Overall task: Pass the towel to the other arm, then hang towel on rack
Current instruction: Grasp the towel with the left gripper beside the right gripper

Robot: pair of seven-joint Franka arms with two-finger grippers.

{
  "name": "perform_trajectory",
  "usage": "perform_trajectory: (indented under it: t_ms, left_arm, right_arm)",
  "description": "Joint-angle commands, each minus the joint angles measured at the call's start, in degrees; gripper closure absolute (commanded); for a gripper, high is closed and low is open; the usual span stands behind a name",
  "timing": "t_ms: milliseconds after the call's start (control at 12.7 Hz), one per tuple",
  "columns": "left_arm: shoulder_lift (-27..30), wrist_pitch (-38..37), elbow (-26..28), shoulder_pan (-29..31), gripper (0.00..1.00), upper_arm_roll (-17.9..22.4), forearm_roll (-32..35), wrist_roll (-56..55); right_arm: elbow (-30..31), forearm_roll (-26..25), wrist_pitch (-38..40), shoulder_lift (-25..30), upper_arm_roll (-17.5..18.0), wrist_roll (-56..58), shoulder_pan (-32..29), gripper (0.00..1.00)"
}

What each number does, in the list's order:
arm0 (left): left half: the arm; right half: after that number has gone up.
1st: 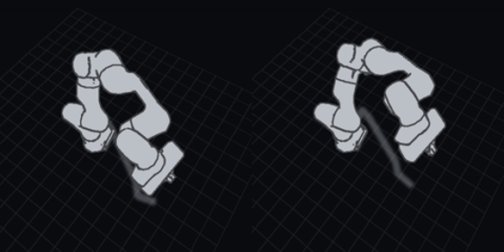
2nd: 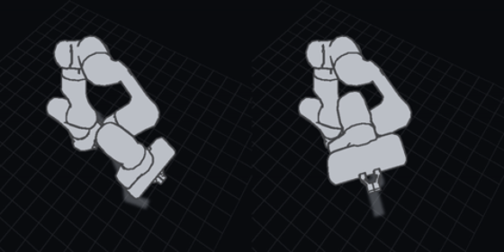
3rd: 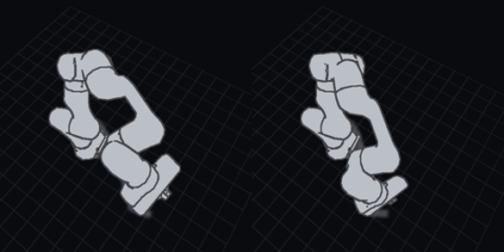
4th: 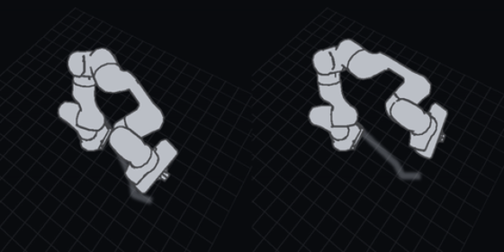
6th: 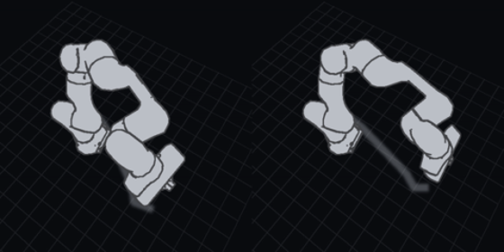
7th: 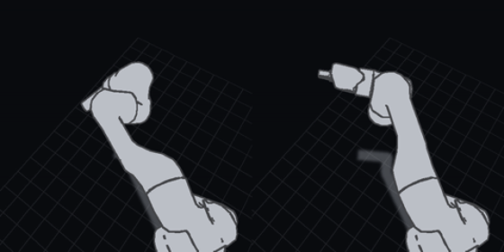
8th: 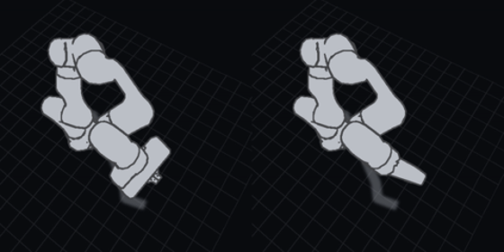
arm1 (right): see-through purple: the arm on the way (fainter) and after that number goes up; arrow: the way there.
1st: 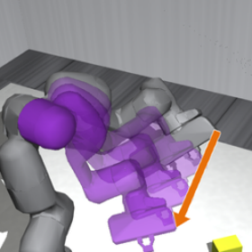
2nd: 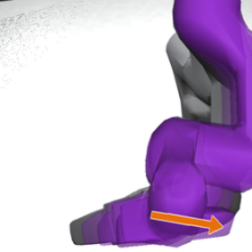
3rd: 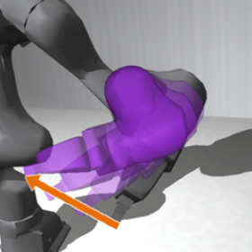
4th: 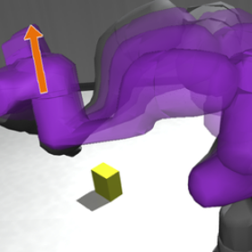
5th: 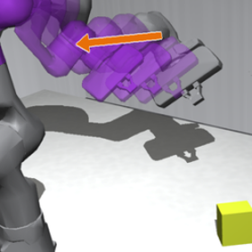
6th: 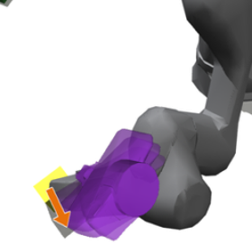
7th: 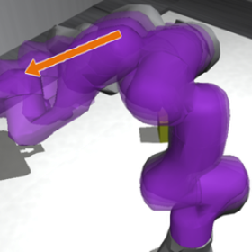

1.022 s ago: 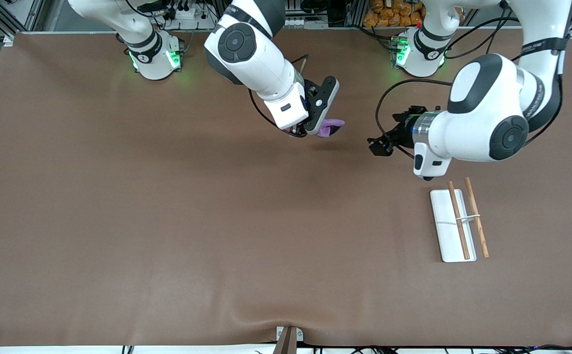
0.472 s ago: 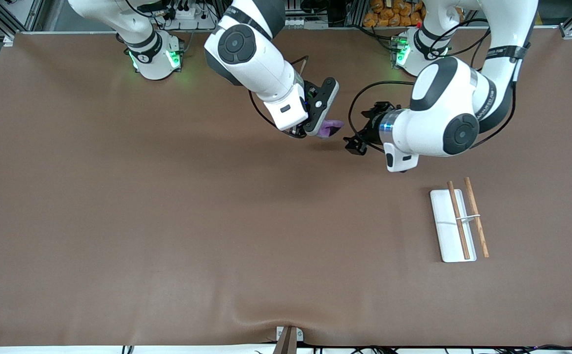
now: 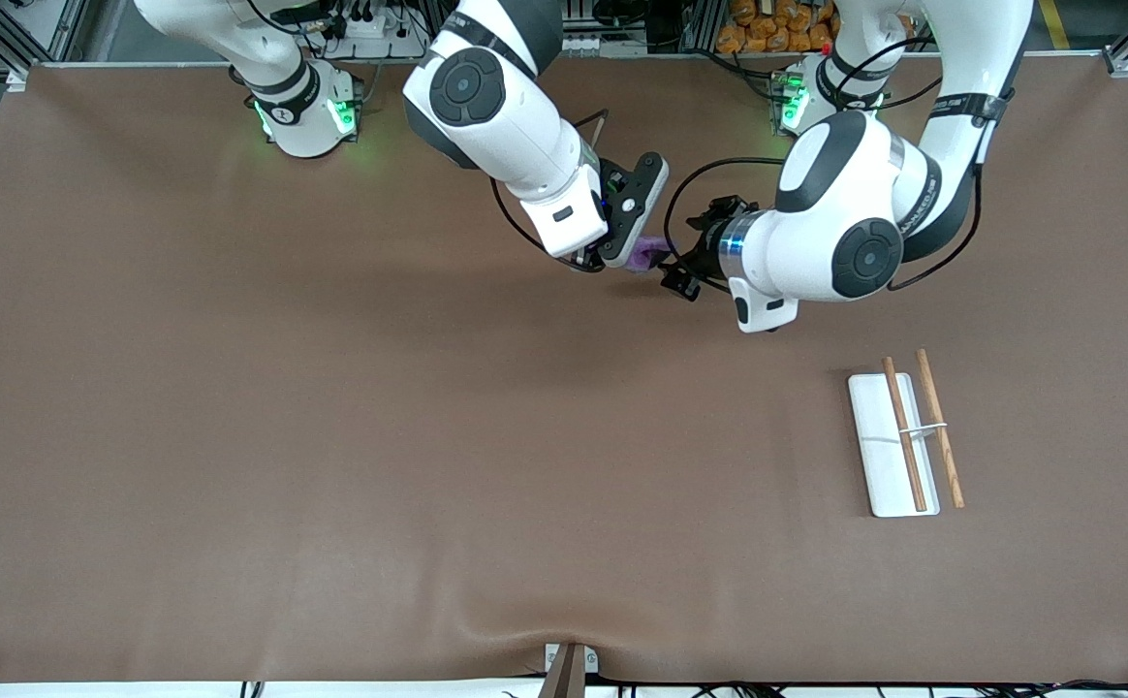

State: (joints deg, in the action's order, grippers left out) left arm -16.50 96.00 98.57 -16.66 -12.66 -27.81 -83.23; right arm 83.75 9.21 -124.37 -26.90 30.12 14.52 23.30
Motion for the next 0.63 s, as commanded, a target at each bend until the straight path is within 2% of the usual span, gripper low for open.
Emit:
perform_trajectory:
  t_ms: [0,79,157,236,550]
  left_arm:
    - [0.33,0.77,0.4,-0.04,0.54,0.26,-2.33,-1.24]
    - [0.33,0.77,0.31,-0.13,0.68,0.26,-2.42,-1.24]
    - [0.33,0.77,0.31,-0.04,0.88,0.26,-2.42,-1.24]
    - [0.33,0.77,0.22,0.04,1.0,0.26,-2.42,-1.24]
    - [1.03,0.25,-0.92,0.66,1.0,0.35,-2.33,-1.06]
  right_arm:
    - [-0.17,-0.24,-0.34,0.01,-0.06,-0.9,0.52,1.0]
    - [-0.17,-0.24,-0.34,0.01,-0.06,-0.9,0.52,1.0]
    - [-0.17,-0.24,-0.34,0.01,-0.06,-0.9,0.44,1.0]
    - [-0.17,-0.24,-0.34,0.01,-0.06,-0.9,0.52,1.0]
    - [-0.17,-0.33,-0.34,0.01,-0.15,-0.9,0.44,1.0]
